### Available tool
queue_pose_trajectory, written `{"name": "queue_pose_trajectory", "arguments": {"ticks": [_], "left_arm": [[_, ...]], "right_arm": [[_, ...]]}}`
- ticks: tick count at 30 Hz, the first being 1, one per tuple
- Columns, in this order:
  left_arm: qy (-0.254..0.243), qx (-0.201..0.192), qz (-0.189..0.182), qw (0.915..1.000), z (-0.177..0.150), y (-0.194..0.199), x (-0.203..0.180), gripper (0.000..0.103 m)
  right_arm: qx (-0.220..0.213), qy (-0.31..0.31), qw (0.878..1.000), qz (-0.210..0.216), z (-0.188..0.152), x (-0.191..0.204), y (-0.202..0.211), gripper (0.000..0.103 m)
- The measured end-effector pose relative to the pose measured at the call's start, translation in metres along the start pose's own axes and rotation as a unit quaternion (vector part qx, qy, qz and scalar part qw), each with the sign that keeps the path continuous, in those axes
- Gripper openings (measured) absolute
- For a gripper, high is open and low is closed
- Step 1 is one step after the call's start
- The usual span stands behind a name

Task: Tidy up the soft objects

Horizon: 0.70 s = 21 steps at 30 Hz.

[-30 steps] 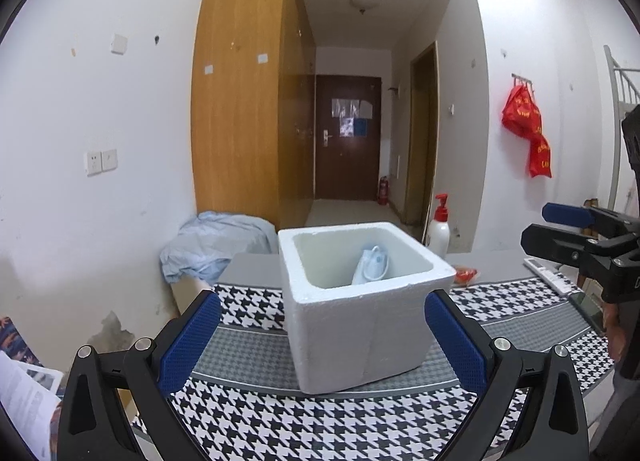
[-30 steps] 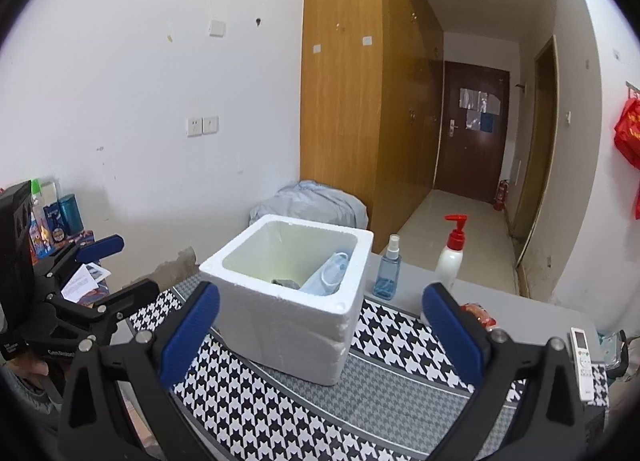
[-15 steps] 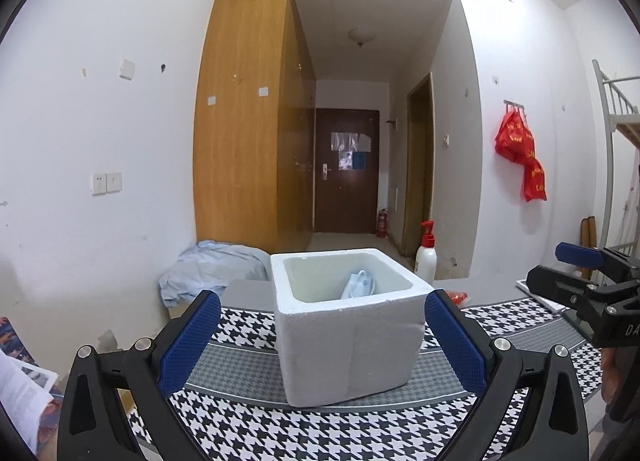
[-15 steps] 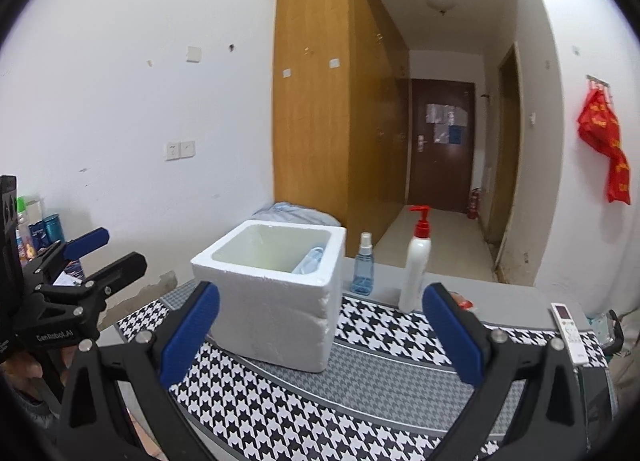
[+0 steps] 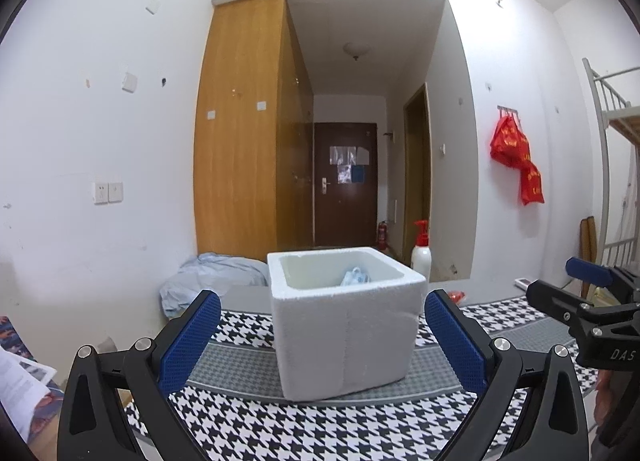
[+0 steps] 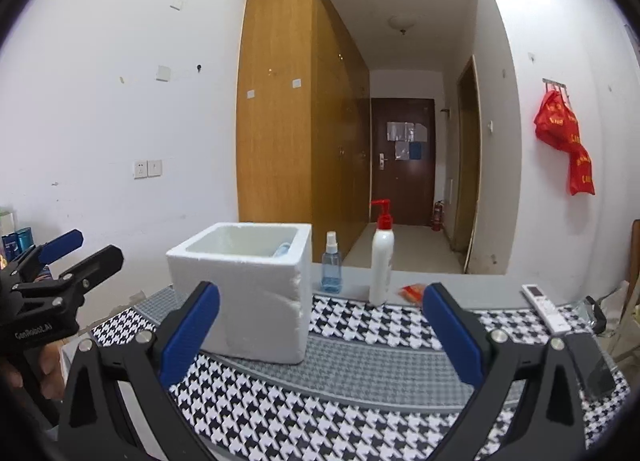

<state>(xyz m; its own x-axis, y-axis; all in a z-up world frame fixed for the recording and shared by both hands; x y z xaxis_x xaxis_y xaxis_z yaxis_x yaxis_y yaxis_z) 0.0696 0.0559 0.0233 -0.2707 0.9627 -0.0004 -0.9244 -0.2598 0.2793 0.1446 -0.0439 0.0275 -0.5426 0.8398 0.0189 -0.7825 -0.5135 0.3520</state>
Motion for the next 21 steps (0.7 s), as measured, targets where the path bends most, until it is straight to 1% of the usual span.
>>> {"name": "queue_pose_trajectory", "arguments": {"ticks": [5, 8, 9, 11, 18, 21], "left_arm": [[-0.003, 0.013, -0.015, 0.9998, -0.012, 0.004, -0.006, 0.102], [-0.002, 0.011, -0.009, 0.9999, -0.017, 0.009, -0.006, 0.102], [0.000, 0.010, -0.001, 1.0000, -0.019, 0.012, -0.004, 0.102], [0.001, 0.012, 0.002, 0.9999, -0.023, 0.013, -0.003, 0.102], [0.000, 0.015, -0.009, 0.9998, -0.034, 0.021, -0.002, 0.102], [-0.002, 0.019, -0.016, 0.9997, -0.038, 0.023, -0.004, 0.102]], "right_arm": [[0.013, -0.006, 1.000, 0.006, -0.014, 0.004, 0.002, 0.103], [0.014, -0.014, 1.000, 0.003, -0.019, 0.005, 0.005, 0.103], [0.013, -0.014, 1.000, 0.003, -0.020, 0.005, 0.006, 0.103], [0.011, -0.009, 1.000, 0.001, -0.022, 0.009, 0.010, 0.103], [0.012, 0.000, 1.000, -0.007, -0.032, 0.019, 0.017, 0.103], [0.013, -0.001, 1.000, -0.002, -0.037, 0.022, 0.020, 0.103]]}}
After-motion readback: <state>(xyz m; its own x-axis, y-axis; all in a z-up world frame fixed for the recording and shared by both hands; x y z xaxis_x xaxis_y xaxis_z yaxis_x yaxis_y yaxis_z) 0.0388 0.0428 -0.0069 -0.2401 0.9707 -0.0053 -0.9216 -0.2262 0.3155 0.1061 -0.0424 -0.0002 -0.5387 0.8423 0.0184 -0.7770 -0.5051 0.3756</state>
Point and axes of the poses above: each gripper's, at about its wrist camera, not at the fingertips, and y roughly against the way its jaws point, x to its left, z to its top, the point moved 5 cm from there along -y, roughly the way its jaws point, and after that the axes turned 9 degrees about x, right-handed, at the moved point
